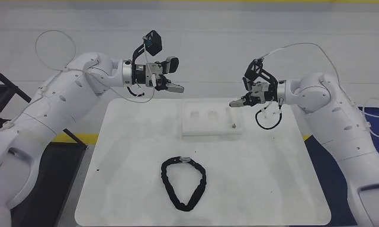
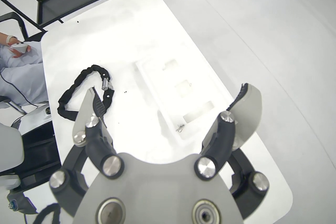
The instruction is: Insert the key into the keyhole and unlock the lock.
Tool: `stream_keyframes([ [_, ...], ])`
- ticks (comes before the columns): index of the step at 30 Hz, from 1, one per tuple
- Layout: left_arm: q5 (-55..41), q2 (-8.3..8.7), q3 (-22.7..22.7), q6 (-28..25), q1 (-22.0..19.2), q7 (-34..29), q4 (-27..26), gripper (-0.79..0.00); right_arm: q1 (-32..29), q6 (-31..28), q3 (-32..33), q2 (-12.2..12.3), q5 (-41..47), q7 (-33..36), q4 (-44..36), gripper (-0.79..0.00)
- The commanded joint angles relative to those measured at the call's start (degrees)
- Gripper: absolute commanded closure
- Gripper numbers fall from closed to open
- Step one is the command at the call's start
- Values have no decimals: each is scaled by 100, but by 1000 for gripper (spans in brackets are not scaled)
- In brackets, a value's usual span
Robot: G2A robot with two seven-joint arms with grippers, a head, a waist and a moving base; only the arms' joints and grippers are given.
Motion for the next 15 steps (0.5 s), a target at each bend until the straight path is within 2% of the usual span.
stream_keyframes([
  [1, 0, 0, 0, 0, 0, 0, 0, -785, -16, 176, -88, -29, -82, 3, 97, -785],
  [7, 0, 0, 0, 0, 0, 0, 0, -785, 9, 852, -519, -194, -479, 143, 504, -785],
  [15, 0, 0, 0, 0, 0, 0, 0, -785, 134, 1258, -1034, -554, -344, 113, 1428, -785],
])
